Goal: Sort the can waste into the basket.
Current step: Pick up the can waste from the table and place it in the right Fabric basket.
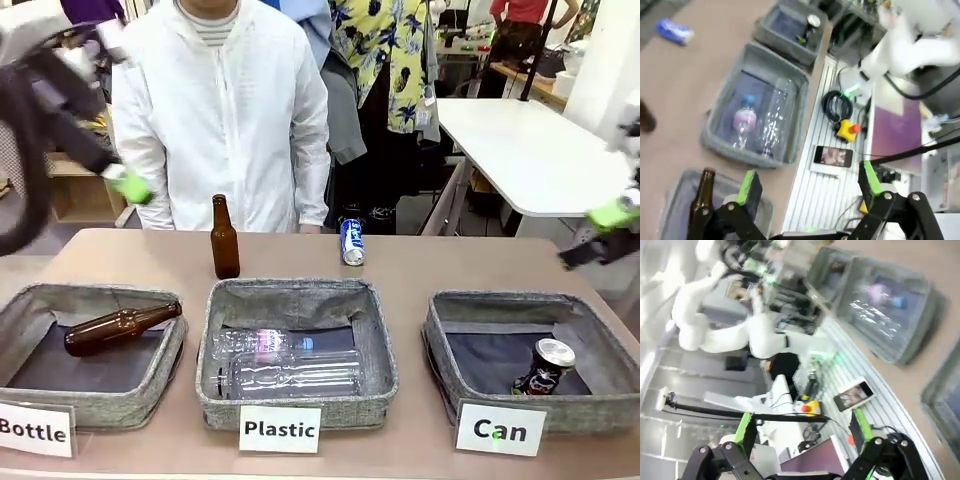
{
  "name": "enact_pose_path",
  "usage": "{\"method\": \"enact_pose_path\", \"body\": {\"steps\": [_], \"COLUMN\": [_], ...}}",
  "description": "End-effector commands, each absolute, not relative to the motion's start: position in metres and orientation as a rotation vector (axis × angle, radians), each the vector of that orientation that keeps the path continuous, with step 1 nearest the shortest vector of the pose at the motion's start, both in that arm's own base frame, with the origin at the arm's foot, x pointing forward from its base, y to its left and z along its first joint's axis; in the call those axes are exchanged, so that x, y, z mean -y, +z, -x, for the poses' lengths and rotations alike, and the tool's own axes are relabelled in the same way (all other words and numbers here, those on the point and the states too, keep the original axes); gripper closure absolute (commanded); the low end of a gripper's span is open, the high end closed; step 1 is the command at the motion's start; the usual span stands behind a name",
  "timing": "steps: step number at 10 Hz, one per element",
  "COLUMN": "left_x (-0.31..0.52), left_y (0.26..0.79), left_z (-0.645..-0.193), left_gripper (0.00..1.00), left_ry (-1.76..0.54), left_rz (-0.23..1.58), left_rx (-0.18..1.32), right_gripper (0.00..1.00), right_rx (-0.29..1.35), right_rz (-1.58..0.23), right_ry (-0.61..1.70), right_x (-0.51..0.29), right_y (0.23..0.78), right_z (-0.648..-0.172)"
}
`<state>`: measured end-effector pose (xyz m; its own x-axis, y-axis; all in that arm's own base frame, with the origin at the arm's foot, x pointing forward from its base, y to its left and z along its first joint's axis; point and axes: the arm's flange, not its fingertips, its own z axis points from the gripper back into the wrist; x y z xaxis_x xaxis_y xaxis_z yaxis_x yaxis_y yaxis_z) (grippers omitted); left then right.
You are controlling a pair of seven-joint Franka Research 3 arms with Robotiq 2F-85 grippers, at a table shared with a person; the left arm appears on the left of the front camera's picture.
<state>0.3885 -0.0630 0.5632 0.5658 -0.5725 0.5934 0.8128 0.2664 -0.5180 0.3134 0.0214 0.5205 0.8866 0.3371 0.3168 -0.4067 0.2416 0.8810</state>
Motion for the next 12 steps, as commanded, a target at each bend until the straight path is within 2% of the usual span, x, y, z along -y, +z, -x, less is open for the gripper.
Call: {"method": "enact_pose_path", "body": {"steps": [1,3,5,6,7,12], "left_x": [0.0,-0.078,-0.141,-0.172,-0.132,-0.132], "left_y": [0.532,0.49,0.449,0.429,0.46,0.46], "left_z": [-0.39,-0.38,-0.369,-0.367,-0.362,-0.362], "left_gripper": [0.0,0.0,0.0,0.0,0.0,0.0], "left_ry": [-0.753,-0.597,-0.469,-0.411,-0.479,-0.479], "left_rz": [1.088,1.268,1.376,1.426,1.304,1.304], "left_rx": [0.414,0.533,0.626,0.696,0.563,0.563], "right_gripper": [0.0,0.0,0.0,0.0,0.0,0.0], "right_rx": [0.037,0.156,0.168,0.095,0.095,0.095], "right_rz": [-1.364,-1.289,-1.17,-1.292,-1.292,-1.292], "right_ry": [0.535,0.423,0.374,0.42,0.42,0.42], "right_x": [-0.036,-0.047,-0.042,-0.045,-0.045,-0.045], "right_y": [0.509,0.488,0.475,0.483,0.483,0.483], "right_z": [-0.339,-0.354,-0.35,-0.356,-0.356,-0.356]}}
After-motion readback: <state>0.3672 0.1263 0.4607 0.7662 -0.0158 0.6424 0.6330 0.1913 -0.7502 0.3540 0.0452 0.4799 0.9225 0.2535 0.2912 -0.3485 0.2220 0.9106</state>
